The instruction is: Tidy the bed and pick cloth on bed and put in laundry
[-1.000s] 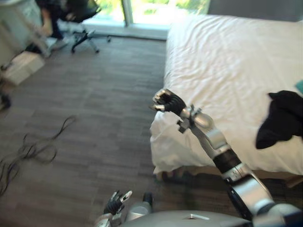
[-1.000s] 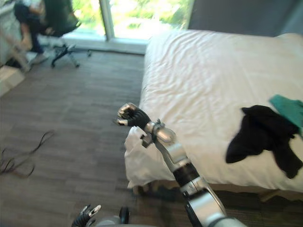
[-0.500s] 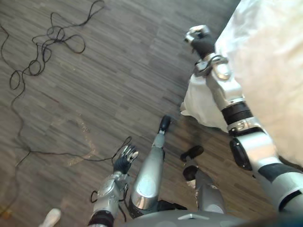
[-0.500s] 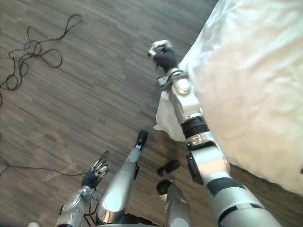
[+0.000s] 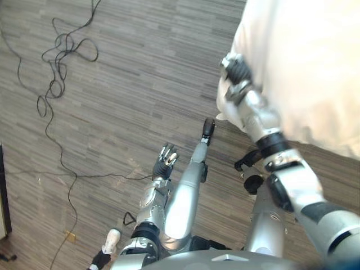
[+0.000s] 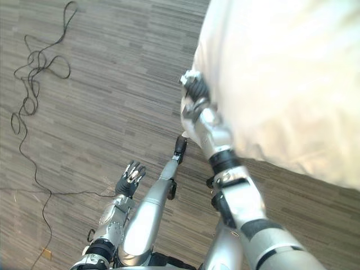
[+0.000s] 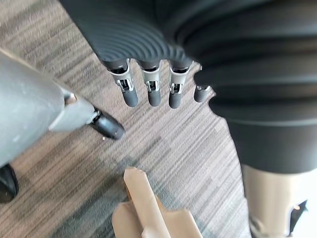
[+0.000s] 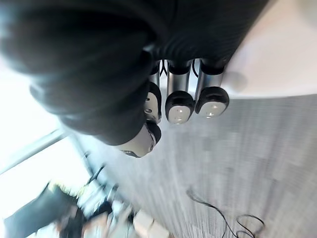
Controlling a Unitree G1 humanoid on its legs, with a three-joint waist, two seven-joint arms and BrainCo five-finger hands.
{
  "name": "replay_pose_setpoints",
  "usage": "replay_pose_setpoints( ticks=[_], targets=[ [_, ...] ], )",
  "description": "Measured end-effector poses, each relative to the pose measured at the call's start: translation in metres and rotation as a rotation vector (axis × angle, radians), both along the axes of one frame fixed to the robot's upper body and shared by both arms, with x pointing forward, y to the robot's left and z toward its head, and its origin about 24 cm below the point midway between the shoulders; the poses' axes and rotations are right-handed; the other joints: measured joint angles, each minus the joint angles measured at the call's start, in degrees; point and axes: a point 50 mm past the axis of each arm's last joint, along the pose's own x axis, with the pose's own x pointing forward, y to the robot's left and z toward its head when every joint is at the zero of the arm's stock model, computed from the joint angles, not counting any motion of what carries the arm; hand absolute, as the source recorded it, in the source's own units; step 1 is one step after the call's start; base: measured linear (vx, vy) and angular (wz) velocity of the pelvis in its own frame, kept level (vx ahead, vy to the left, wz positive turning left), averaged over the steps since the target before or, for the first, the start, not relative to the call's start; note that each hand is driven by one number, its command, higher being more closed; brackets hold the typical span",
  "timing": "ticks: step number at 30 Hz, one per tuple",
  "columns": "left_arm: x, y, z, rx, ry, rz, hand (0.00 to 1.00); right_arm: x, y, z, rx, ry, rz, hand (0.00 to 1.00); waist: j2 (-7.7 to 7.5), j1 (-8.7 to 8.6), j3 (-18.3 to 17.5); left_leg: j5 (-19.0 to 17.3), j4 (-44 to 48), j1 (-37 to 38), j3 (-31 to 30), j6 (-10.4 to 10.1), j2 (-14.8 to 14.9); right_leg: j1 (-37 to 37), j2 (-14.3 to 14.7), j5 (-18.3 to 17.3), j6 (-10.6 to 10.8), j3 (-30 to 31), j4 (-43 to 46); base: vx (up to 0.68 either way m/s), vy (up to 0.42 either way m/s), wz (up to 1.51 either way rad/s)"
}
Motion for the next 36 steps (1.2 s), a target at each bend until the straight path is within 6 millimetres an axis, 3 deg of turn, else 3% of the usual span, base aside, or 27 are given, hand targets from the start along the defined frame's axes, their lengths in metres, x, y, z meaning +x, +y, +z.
replay_pose_setpoints(
  ticks=[2, 3, 4, 6, 8, 11, 13, 16, 19, 21, 22, 23, 25, 26, 27, 28, 30, 32, 34, 36],
  targets=[
    [0.000, 0.002, -0.001, 0.001, 0.013, 0.022, 0.00, -0.020, 0.000, -0.042, 0.063, 0.098, -0.021, 1.00, -0.50, -1.99, 0.09, -1.19, 0.86, 1.83, 1.62, 0.22, 0.02, 1.18, -0.01, 0.14, 0.09, 1.52, -0.06, 0.00, 0.007, -0.43],
    [-0.002, 0.003, -0.001, 0.006, 0.015, 0.034, 0.00, -0.037, -0.010, -0.078, 0.096, 0.201, -0.072, 1.00, -1.62, -3.07, -0.13, -1.73, 0.94, 3.18, 2.71, 0.21, 0.04, 1.84, 0.08, 0.29, 0.20, 2.71, -0.27, 0.00, 0.007, -0.43],
    [-0.002, 0.004, -0.002, 0.008, 0.018, 0.039, 0.00, -0.047, -0.015, -0.097, 0.107, 0.260, -0.101, 1.00, -1.93, -3.71, 0.01, -2.02, 0.94, 4.02, 2.96, 0.24, 0.05, 2.63, 0.14, 0.34, 0.27, 2.92, -0.52, 0.01, 0.004, -0.35],
    [-0.006, 0.003, -0.004, 0.029, 0.032, 0.027, 0.00, -0.095, -0.057, -0.158, 0.131, 0.447, -0.278, 1.00, -3.75, -5.80, -0.08, -2.94, 0.66, 7.17, 4.16, 0.09, 0.61, 5.83, 1.48, 1.50, 0.59, 3.98, -3.16, 0.03, 0.002, -0.38],
    [-0.012, 0.006, -0.010, 0.056, 0.067, 0.023, 0.00, -0.125, -0.084, -0.181, 0.144, 0.503, -0.375, 1.00, -5.14, -7.59, -0.39, -3.62, 0.64, 9.62, 4.90, 0.17, 1.18, 8.63, 2.81, 2.68, 0.93, 4.82, -5.83, 0.05, -0.001, -0.48],
    [-0.020, 0.006, -0.015, 0.149, 0.095, -0.059, 0.00, -0.150, -0.111, -0.192, 0.189, 0.499, -0.501, 1.00, -6.15, -9.08, -0.95, -4.48, -0.26, 14.60, 5.79, -0.05, 1.87, 14.30, 5.03, 4.77, 1.35, 6.07, -10.92, 0.06, 0.008, -0.38],
    [-0.031, 0.010, -0.021, 0.203, 0.127, -0.091, 0.00, -0.153, -0.119, -0.192, 0.211, 0.485, -0.553, 1.00, -6.37, -10.09, -1.27, -4.77, -0.63, 17.64, 5.82, -0.13, 2.11, 18.21, 5.93, 5.82, 1.69, 6.15, -13.71, 0.08, 0.017, -0.16],
    [-0.058, 0.020, -0.035, 0.269, 0.221, -0.125, 0.00, -0.174, -0.129, -0.203, 0.216, 0.556, -0.671, 1.00, -6.42, -10.76, -5.61, -5.22, -1.50, 20.75, 5.99, -0.11, 2.16, 22.91, 7.29, 7.41, 2.25, 6.37, -18.30, 0.11, 0.015, -0.05],
    [-0.087, 0.027, -0.049, 0.323, 0.338, -0.183, 0.00, -0.207, -0.148, -0.214, 0.189, 0.675, -0.905, 1.00, -6.38, -10.83, -10.18, -6.56, -2.34, 27.12, 6.91, -0.08, 1.77, 30.46, 8.01, 8.16, 3.13, 6.37, -22.41, 0.11, 0.014, -0.08],
    [-0.116, 0.031, -0.060, 0.328, 0.446, -0.211, 0.00, -0.226, -0.170, -0.203, 0.181, 0.633, -1.104, 1.00, -6.21, -10.91, -15.11, -7.31, -4.26, 31.32, 7.55, 0.03, 1.43, 34.05, 8.22, 8.40, 3.60, 6.95, -24.26, 0.12, 0.031, -0.24],
    [-0.135, 0.031, -0.067, 0.315, 0.514, -0.226, 0.00, -0.229, -0.182, -0.186, 0.158, 0.547, -1.197, 1.00, -6.15, -10.92, -17.74, -7.36, -5.82, 33.53, 8.59, 0.04, 1.28, 35.36, 8.22, 8.33, 3.86, 7.49, -24.75, 0.12, 0.047, -0.26],
    [-0.140, 0.030, -0.068, 0.317, 0.529, -0.232, 0.00, -0.229, -0.187, -0.175, 0.150, 0.492, -1.230, 1.00, -6.06, -10.93, -18.65, -7.53, -5.83, 34.15, 8.75, 0.13, 1.22, 36.01, 8.14, 8.27, 3.96, 7.47, -24.94, 0.07, 0.034, -0.19],
    [-0.148, 0.028, -0.068, 0.341, 0.547, -0.269, 0.00, -0.224, -0.197, -0.137, 0.104, 0.300, -1.285, 1.00, -6.19, -10.90, -20.48, -8.27, -6.14, 36.26, 9.01, 0.18, 1.05, 38.23, 7.69, 8.04, 4.33, 7.41, -25.32, 0.03, 0.040, -0.07],
    [-0.159, 0.026, -0.070, 0.357, 0.576, -0.293, 0.00, -0.218, -0.199, -0.108, 0.079, 0.137, -1.280, 1.00, -6.46, -10.98, -21.86, -9.34, -6.17, 37.27, 9.44, 0.30, 0.93, 39.09, 7.54, 7.19, 5.10, 7.26, -25.32, 0.00, 0.041, -0.09],
    [-0.170, 0.026, -0.071, 0.371, 0.603, -0.310, 0.00, -0.214, -0.196, -0.077, 0.046, -0.040, -1.253, 1.00, -6.25, -11.03, -22.96, -9.96, -6.19, 38.24, 9.79, 0.26, 0.79, 40.33, 7.35, 7.03, 5.32, 7.26, -25.36, 0.01, 0.030, -0.07],
    [-0.175, 0.026, -0.071, 0.380, 0.613, -0.315, 0.00, -0.210, -0.193, -0.062, 0.031, -0.119, -1.225, 1.00, -6.19, -11.09, -23.47, -10.32, -6.19, 38.74, 9.76, 0.59, 0.67, 40.83, 7.23, 6.87, 5.54, 7.24, -25.36, 0.02, 0.033, -0.04],
    [-0.186, 0.028, -0.071, 0.387, 0.631, -0.299, 0.00, -0.197, -0.179, -0.016, 0.005, -0.393, -1.023, 1.00, -6.35, -11.13, -24.55, -10.35, -6.18, 39.81, 8.60, 0.47, 0.12, 42.45, 6.72, 6.53, 6.02, 6.38, -25.30, 0.03, 0.032, 0.19],
    [-0.187, 0.032, -0.070, 0.404, 0.622, -0.313, 0.00, -0.178, -0.166, 0.004, -0.020, -0.507, -0.825, 1.00, -6.45, -11.12, -24.81, -9.83, -6.19, 39.46, 6.97, 0.94, -0.43, 42.81, 6.40, 6.76, 5.91, 5.74, -25.27, 0.01, 0.027, 0.36],
    [-0.187, 0.033, -0.070, 0.414, 0.610, -0.326, 0.00, -0.148, -0.149, 0.011, -0.002, -0.531, -0.605, 1.00, -6.19, -10.82, -24.89, -9.37, -6.18, 39.18, 5.84, 1.63, -1.03, 42.93, 6.23, 7.04, 6.11, 5.45, -25.38, 0.00, 0.029, 0.27],
    [-0.189, 0.034, -0.071, 0.425, 0.602, -0.366, 0.00, -0.110, -0.119, 0.009, 0.071, -0.483, -0.340, 1.00, -5.61, -10.40, -24.63, -8.89, -6.16, 37.52, 4.41, 2.12, -1.76, 42.18, 5.65, 7.36, 6.30, 4.09, -25.55, 0.00, 0.037, 0.32]
  ],
)
